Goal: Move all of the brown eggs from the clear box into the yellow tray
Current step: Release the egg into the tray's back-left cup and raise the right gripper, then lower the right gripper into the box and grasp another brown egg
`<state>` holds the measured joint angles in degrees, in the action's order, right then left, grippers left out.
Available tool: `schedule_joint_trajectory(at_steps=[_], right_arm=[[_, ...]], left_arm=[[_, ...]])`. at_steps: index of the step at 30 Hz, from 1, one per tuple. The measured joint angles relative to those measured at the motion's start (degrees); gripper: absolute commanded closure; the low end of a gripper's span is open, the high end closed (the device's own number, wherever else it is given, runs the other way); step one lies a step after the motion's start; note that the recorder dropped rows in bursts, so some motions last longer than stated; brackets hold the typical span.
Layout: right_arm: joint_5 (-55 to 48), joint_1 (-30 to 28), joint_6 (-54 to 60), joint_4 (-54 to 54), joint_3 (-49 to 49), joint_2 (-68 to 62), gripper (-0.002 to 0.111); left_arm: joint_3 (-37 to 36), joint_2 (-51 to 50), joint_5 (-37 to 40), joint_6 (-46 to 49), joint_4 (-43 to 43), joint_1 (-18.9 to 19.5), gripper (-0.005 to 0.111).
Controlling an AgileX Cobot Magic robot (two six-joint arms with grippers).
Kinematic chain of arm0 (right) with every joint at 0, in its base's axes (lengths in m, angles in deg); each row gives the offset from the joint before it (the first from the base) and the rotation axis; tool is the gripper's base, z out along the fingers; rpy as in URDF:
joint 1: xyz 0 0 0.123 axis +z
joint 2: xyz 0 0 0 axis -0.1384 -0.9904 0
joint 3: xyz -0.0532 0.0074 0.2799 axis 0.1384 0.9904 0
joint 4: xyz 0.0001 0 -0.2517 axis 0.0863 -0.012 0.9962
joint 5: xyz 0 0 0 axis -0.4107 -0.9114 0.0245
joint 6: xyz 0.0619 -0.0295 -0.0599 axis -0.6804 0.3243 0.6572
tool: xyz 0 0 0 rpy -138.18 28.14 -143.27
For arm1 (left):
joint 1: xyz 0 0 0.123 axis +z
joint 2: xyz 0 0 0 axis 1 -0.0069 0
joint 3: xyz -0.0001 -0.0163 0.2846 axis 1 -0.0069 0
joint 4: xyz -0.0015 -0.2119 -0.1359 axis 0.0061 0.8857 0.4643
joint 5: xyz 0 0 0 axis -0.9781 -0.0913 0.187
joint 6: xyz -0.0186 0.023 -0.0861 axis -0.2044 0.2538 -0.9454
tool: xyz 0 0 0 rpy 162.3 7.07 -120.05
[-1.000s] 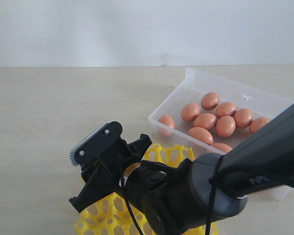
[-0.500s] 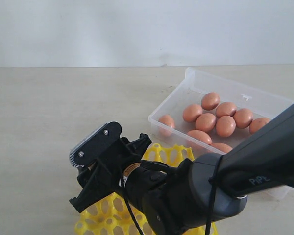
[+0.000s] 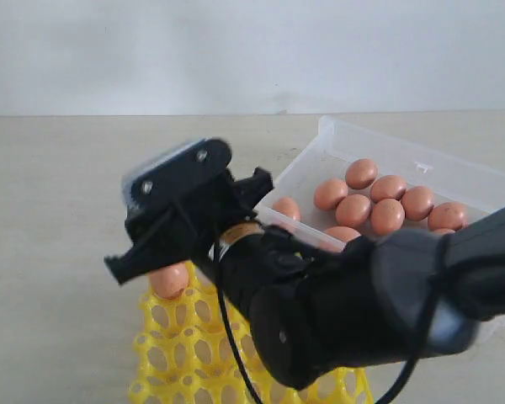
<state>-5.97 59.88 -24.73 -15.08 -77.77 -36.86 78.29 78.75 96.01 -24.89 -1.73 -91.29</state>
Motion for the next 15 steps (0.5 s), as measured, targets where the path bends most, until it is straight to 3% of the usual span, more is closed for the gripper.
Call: schedule_joint_trajectory(at_steps=[5,7,10,15], right_arm=[[-0.4,-1.8,16.3,-25.6,-0.4,10.0,0.078],[-8.5,-6.1,26.6,-34.9,-0.4,14.0,0.078],[-27.9,-16.9,40.4,-45.2,-0.4,18.7,0.073],[-58.1,-39.3,46.4,-49.7,-2.8,19.7,0.066]], left_arm=[[0.0,0.0,0.0,0.0,0.0,0.0,0.103],[0.0,0.0,0.0,0.0,0.0,0.0,0.103],[0.0,0.0,0.0,0.0,0.0,0.0,0.103],[0.0,0.0,0.0,0.0,0.0,0.0,0.103]])
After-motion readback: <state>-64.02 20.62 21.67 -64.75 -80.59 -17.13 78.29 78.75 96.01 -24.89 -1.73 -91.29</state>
